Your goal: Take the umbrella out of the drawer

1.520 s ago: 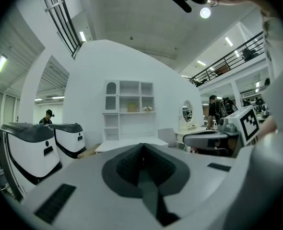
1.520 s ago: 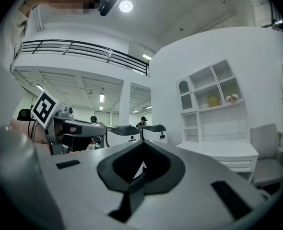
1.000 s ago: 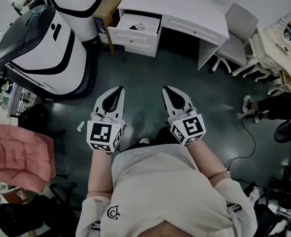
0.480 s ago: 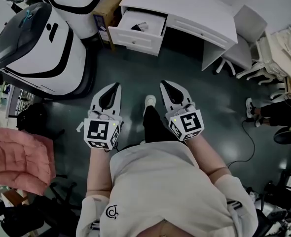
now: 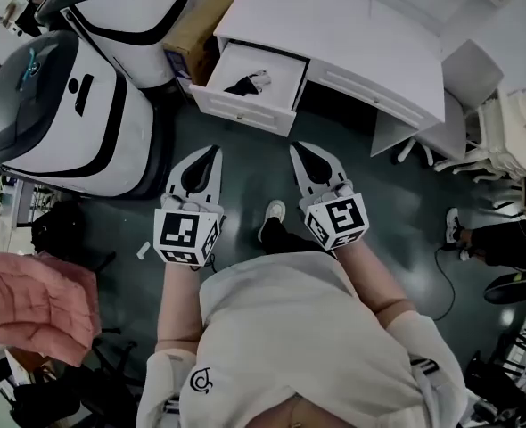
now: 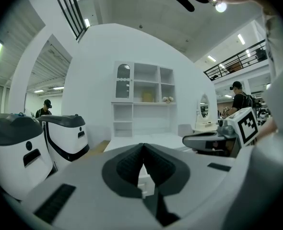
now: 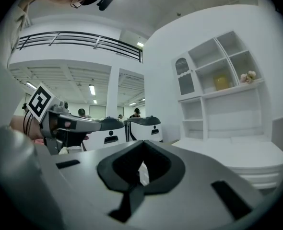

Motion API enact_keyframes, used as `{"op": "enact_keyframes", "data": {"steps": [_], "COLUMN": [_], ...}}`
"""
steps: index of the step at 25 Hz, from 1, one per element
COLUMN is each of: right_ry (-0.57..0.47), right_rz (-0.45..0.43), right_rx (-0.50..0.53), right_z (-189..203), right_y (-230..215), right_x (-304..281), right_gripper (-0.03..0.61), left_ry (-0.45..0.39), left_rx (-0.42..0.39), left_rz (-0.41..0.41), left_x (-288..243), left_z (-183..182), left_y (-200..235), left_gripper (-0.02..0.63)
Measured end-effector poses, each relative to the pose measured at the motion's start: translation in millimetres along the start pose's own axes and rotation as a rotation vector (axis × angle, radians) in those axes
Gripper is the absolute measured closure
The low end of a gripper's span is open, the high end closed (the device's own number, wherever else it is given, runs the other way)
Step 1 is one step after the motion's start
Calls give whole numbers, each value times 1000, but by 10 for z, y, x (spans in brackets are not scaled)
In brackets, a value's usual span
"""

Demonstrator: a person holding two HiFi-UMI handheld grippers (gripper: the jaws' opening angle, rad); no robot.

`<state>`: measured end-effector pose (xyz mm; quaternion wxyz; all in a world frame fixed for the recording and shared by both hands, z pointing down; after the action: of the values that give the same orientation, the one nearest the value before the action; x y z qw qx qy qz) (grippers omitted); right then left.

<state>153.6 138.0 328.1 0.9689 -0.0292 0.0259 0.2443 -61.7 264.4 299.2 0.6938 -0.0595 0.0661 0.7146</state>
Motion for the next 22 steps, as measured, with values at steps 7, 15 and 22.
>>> {"op": "enact_keyframes", "data": {"steps": [7, 15, 22], "right_ry": [19, 60, 111], "right_rz": [15, 41, 123], "right_rx": [-19, -37, -63], "right_z": [-45, 81, 244], "right_y": [-883, -1407, -1606], "right_x": [-784, -1252, -1606], "right_gripper": [572, 572, 572], "left_ry": [19, 80, 157], "left_rx": [1, -4, -20], "left_rz": [-7, 48, 157], "left_x": [-1089, -1907, -2496], "left_z": [-178, -84, 34], "left_y": [330, 541, 837], "left_gripper": [601, 601, 601]}}
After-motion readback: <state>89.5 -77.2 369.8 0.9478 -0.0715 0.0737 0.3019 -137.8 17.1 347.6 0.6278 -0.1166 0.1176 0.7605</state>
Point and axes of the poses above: the fingertips, and each gripper's own axes: x backward along the fingers, y to its left, z out of its underside, the point moved 10 cm from there along x, backward along the fingers
